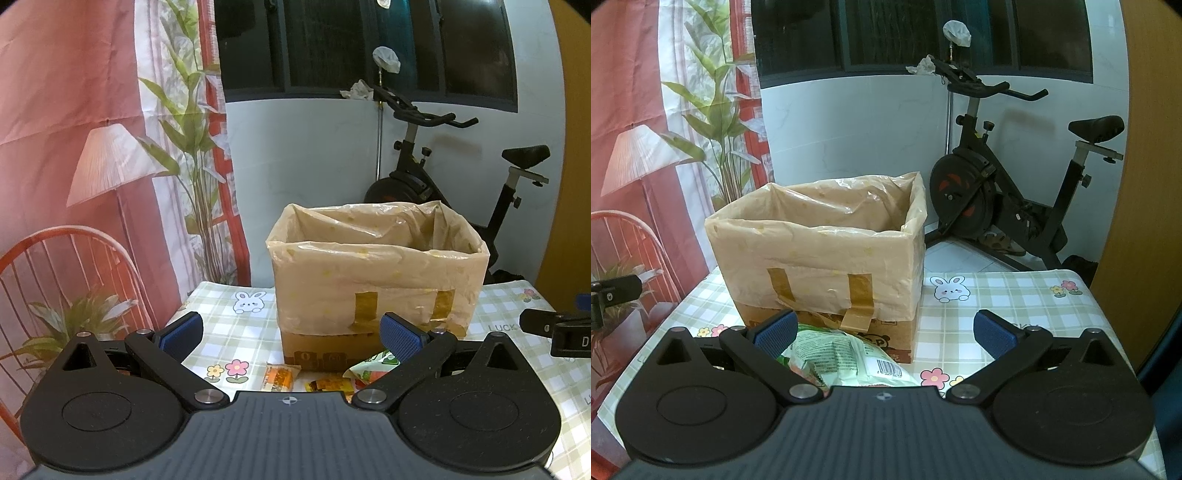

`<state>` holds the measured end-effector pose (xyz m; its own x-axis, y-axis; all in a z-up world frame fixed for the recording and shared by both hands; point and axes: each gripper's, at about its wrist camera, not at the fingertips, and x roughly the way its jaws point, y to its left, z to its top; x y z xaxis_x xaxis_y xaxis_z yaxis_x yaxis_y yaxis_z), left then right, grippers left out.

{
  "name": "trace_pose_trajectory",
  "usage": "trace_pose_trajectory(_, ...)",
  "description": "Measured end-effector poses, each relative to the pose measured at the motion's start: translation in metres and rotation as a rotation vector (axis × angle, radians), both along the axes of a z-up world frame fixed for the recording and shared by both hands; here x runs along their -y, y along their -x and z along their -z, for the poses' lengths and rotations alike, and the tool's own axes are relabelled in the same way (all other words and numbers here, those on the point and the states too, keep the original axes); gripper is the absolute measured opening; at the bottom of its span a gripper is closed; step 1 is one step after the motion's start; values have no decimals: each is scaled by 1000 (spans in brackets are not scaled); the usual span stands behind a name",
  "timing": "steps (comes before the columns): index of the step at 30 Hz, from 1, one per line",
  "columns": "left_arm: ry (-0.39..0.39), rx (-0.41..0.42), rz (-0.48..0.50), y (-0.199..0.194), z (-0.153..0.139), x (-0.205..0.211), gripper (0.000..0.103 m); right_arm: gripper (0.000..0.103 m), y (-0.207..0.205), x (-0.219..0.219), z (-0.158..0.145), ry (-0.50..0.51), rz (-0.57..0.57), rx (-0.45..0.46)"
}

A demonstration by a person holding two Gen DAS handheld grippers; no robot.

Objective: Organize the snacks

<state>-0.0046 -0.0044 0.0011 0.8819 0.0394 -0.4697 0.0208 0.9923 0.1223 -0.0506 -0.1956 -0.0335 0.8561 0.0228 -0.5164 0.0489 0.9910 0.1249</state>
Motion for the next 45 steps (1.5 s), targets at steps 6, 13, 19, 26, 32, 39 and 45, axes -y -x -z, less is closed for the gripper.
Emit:
trace_pose_trajectory(6, 8, -2, 3, 0, 0, -2, 103, 103, -1, -1, 1, -3, 1, -2)
trace_pose_trajectory(13, 22, -3, -5, -1, 1, -5, 103, 103, -2, 0, 2, -1, -3, 0)
trace_pose_trajectory(19, 23, -3, -5, -1, 1, -5, 103, 103, -2, -1, 2, 0, -3, 1)
trace_pose_trajectory(26, 23, -2, -6, -1, 1, -5, 103, 103, -1, -1, 2, 0, -4, 1)
trace_pose_trajectory(32, 29, -3, -7, -1, 0, -5, 103, 103, -1, -2, 2, 1, -4, 1)
trace_pose_trajectory(39, 53, -13, -6, -2, 2, -8, 103, 103, -1, -3, 2, -2, -11, 8)
trace_pose_trajectory(45, 56, -27, -23, -3, 6, -13, 103, 103, -1, -7, 6, -20, -17, 30)
